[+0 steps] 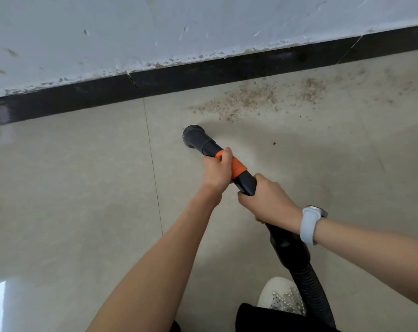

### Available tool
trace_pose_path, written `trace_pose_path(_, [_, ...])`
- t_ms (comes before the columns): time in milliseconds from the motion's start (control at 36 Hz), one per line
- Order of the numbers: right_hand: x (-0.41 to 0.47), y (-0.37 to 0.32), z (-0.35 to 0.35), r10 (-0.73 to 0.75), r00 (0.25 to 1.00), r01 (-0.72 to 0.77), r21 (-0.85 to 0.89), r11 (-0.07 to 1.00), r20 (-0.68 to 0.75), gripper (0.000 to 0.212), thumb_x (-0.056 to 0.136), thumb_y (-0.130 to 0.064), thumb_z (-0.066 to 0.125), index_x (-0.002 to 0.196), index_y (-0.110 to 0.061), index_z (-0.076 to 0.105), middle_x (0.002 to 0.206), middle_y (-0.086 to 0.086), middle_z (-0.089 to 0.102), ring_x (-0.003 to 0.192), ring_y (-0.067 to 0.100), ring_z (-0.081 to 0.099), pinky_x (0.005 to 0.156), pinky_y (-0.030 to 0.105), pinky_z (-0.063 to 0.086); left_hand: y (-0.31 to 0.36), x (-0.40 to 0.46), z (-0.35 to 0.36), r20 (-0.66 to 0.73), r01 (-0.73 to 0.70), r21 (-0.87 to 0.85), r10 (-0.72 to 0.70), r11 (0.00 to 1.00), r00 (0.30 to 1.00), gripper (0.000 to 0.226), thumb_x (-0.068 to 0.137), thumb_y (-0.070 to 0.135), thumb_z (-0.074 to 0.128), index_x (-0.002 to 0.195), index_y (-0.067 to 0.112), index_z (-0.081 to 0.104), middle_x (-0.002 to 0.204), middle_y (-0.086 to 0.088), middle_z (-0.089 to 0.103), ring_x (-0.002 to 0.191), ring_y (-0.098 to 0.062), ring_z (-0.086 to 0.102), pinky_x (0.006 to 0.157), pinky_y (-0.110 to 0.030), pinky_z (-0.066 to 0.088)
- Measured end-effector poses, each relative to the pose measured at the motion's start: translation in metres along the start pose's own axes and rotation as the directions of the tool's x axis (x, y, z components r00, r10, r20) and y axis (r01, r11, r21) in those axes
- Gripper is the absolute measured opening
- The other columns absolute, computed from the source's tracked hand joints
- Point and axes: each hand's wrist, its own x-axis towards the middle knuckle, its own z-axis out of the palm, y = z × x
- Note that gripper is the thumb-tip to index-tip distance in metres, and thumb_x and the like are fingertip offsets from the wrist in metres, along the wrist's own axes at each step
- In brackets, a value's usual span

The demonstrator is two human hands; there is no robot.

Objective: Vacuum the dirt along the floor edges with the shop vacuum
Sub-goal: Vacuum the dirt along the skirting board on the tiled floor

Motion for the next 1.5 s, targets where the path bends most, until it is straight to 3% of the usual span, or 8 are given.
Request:
trace_pose_path(306, [0.026,-0.040,-0.002,-0.118,0.987,0.111,0.070,0.991,0.110,0.011,0.083,-0.016,0.053,0.082,-0.016,0.043,0.069,0.006,0.058,0.047,0.023,0.059,0.046,0.028,0.048,0.030,0.017,-0.028,-0.078,0.012,-0.058,-0.016,0.998,0.997,0.020,0.096,0.027,0.046,0.084,0.012,0.044,0.083,-0.006,0.048,0.082,-0.022,0.053,0.074,-0.039,0.052])
trace_pose_path(583, [-0.012,-0.027,0.022,-0.171,0.943,0.232,-0.198,0.952,0.284,0.019,0.084,-0.024,0.056,0.083,-0.019,0.038,0.077,0.004,0.058,0.054,0.023,0.058,0.056,0.033,0.050,-0.027,-0.039,-0.057,-0.255,0.074,-0.152,-0.112,0.986,0.960,0.023,0.095,0.032,0.045,0.090,0.010,0.050,0.088,-0.008,0.053,0.086,-0.022,0.057,0.082,-0.043,0.056])
trace_pose_path(750, [-0.034,0.003,0.027,-0.152,0.951,0.221,-0.246,0.944,0.271,0.017,0.086,-0.025,0.054,0.087,-0.017,0.040,0.071,-0.001,0.051,0.060,0.019,0.049,0.055,0.031,0.037,-0.050,-0.064,-0.042,-0.280,0.051,-0.136,-0.088,0.989,0.956,0.022,0.095,0.026,0.045,0.076,0.014,0.041,0.079,-0.008,0.042,0.078,-0.022,0.046,0.070,-0.041,0.047])
trace_pose_path(917, [-0.044,0.042,0.009,-0.037,0.992,0.060,-0.192,0.979,0.123,0.015,0.084,-0.028,0.054,0.086,-0.018,0.042,0.074,0.001,0.058,0.067,0.025,0.057,0.061,0.033,0.045,-0.048,-0.065,0.005,-0.128,0.072,-0.043,-0.077,0.996,0.989,0.018,0.096,0.027,0.048,0.091,0.011,0.042,0.084,-0.006,0.044,0.078,-0.018,0.047,0.082,-0.050,0.053])
trace_pose_path(1083, [-0.051,0.078,-0.024,0.123,0.991,-0.125,-0.038,0.991,-0.057,0.014,0.083,-0.029,0.056,0.087,-0.019,0.047,0.075,0.005,0.062,0.064,0.028,0.063,0.060,0.034,0.050,-0.030,-0.058,0.069,0.112,0.108,0.062,-0.114,0.992,0.987,0.040,0.098,0.033,0.046,0.120,0.002,0.033,0.091,0.001,0.044,0.089,-0.016,0.053,0.088,-0.043,0.054])
trace_pose_path(1194, [-0.058,0.102,-0.043,0.223,0.957,-0.213,0.072,0.974,-0.187,0.013,0.084,-0.028,0.058,0.084,-0.022,0.047,0.075,0.004,0.061,0.064,0.028,0.061,0.056,0.030,0.045,-0.024,-0.055,0.114,0.265,0.099,0.154,-0.138,0.983,0.954,0.045,0.097,0.035,0.046,0.123,0.003,0.030,0.090,0.001,0.046,0.087,-0.016,0.054,0.083,-0.041,0.053])
trace_pose_path(1389, [-0.068,0.129,-0.059,0.343,0.884,-0.294,0.193,0.936,-0.317,0.014,0.082,-0.028,0.059,0.086,-0.018,0.050,0.072,0.008,0.064,0.063,0.032,0.064,0.063,0.039,0.055,-0.021,-0.059,0.167,0.392,0.087,0.246,-0.181,0.965,0.902,0.050,0.096,0.034,0.047,0.129,0.000,0.031,0.085,0.001,0.046,0.085,-0.018,0.054,0.087,-0.045,0.054])
trace_pose_path(1500, [-0.068,0.128,-0.062,0.348,0.888,-0.283,0.237,0.929,-0.302,0.013,0.085,-0.024,0.057,0.090,-0.015,0.051,0.068,0.009,0.063,0.054,0.029,0.063,0.050,0.031,0.050,-0.021,-0.055,0.172,0.406,0.078,0.224,-0.166,0.971,0.899,0.049,0.095,0.033,0.049,0.126,-0.001,0.034,0.090,-0.002,0.048,0.080,-0.015,0.054,0.080,-0.042,0.055])
